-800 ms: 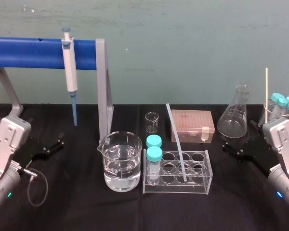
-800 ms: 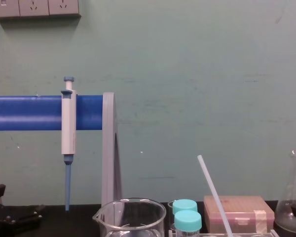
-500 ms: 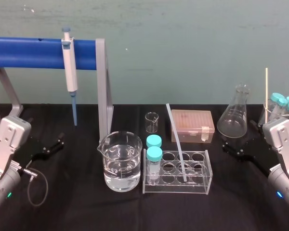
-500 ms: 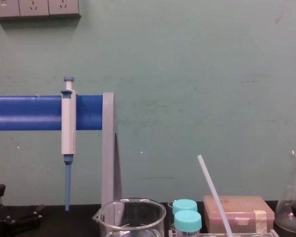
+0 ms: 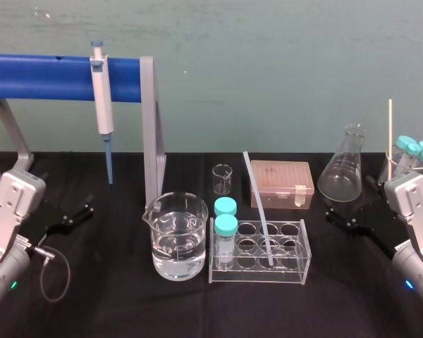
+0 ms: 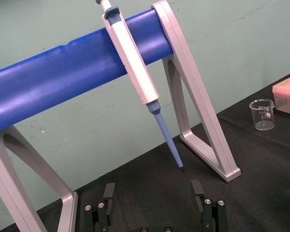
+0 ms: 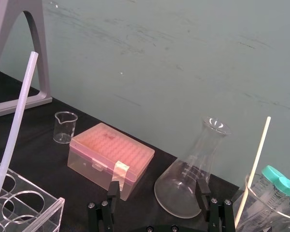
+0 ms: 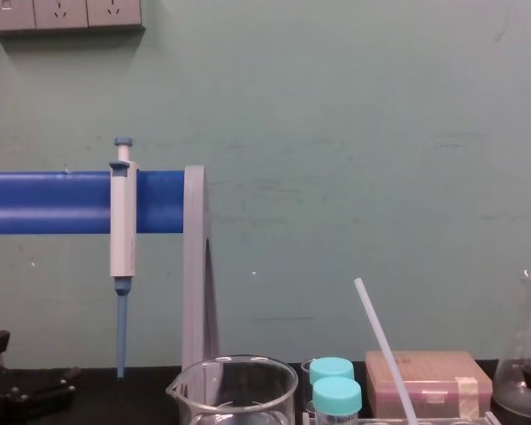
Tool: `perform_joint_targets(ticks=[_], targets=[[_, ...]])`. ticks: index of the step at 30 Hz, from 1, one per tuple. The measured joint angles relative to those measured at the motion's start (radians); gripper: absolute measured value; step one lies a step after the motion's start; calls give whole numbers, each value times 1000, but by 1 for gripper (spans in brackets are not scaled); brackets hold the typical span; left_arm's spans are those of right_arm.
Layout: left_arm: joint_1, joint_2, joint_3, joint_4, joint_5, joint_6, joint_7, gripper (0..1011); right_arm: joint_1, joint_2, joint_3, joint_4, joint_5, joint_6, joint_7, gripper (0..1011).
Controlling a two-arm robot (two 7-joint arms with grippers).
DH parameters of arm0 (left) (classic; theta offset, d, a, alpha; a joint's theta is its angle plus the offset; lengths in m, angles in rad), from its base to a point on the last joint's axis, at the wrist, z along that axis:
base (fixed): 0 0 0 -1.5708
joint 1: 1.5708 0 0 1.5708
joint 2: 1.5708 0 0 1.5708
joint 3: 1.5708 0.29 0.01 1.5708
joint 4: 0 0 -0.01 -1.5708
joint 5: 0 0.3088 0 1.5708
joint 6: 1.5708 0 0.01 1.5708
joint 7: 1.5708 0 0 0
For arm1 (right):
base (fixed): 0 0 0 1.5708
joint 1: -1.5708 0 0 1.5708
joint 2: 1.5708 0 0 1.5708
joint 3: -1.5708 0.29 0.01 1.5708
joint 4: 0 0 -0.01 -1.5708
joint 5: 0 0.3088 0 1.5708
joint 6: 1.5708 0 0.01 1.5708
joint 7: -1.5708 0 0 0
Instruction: Pick up the stirring rod with one hand, then place it down.
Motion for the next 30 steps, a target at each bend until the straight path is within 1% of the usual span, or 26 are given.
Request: perform_joint_targets(ticks=[30], targets=[[0,0,0,0,0,0,0,1000,0,0,0,0,0,0,0,1003]])
